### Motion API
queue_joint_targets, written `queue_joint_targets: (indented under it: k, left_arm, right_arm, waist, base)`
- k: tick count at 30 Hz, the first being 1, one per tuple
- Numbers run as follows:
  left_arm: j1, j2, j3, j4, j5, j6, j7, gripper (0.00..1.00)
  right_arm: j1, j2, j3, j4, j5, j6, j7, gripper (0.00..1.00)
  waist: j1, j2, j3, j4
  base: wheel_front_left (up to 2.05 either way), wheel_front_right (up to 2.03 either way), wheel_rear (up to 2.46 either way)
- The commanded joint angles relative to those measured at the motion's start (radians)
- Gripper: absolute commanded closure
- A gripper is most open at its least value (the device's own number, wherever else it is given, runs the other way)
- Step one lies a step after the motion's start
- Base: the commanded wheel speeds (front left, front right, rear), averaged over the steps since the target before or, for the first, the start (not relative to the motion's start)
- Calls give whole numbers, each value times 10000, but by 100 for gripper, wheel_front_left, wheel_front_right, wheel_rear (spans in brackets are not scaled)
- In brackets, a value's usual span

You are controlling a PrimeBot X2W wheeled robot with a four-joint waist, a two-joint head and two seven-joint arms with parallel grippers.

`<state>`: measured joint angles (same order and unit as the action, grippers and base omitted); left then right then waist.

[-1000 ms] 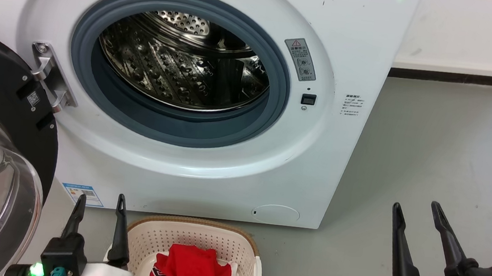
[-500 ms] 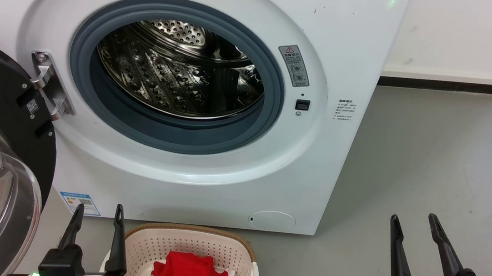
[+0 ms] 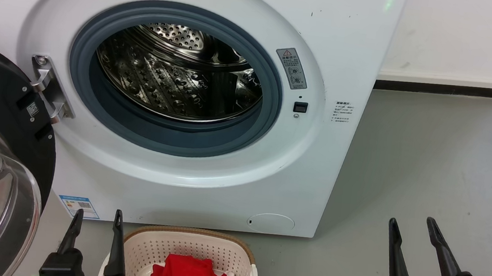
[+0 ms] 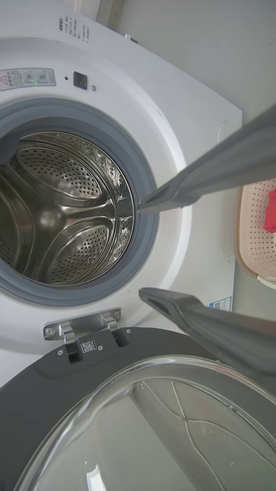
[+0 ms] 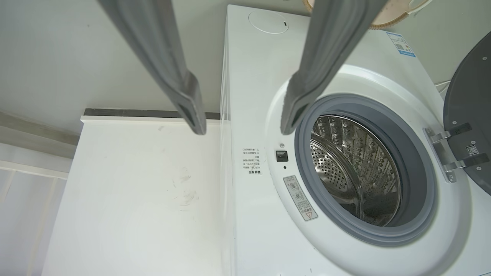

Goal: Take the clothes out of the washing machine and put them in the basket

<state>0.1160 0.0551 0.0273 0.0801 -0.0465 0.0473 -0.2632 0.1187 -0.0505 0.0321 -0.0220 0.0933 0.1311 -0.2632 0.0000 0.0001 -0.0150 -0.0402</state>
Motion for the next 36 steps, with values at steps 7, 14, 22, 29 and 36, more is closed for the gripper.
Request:
queue_joint_targets:
  k: [7, 14, 22, 29, 36]
  left_arm:
    - [41, -38, 26, 528, -67, -27, 113, 100]
    - [-233, -39, 160, 685, -1567, -198, 518, 100]
    - [-436, -39, 205, 749, -3163, -378, 849, 100]
    - [-623, -40, 265, 825, -4435, -520, 1134, 100]
    - [-805, -40, 325, 902, -5609, -659, 1406, 100]
  right_arm:
    - [123, -2, 25, 407, 124, 0, 53, 100]
    - [-95, -108, 12, 591, 1709, 0, 305, 100]
    - [-372, -201, -17, 833, 3344, -1, 586, 100]
    - [-574, -262, -59, 1010, 4638, -1, 823, 100]
    - [-766, -305, -110, 1173, 5819, -1, 1054, 100]
  waist:
    - [0, -1, 7, -6]
    - [0, -1, 17, 18]
    - [0, -1, 28, 43]
    - [0, -1, 38, 66]
    - [0, -1, 48, 89]
  base:
    - [0, 0, 0]
    - [0, 0, 0]
    - [0, 0, 0]
    - [0, 0, 0]
    - [0, 0, 0]
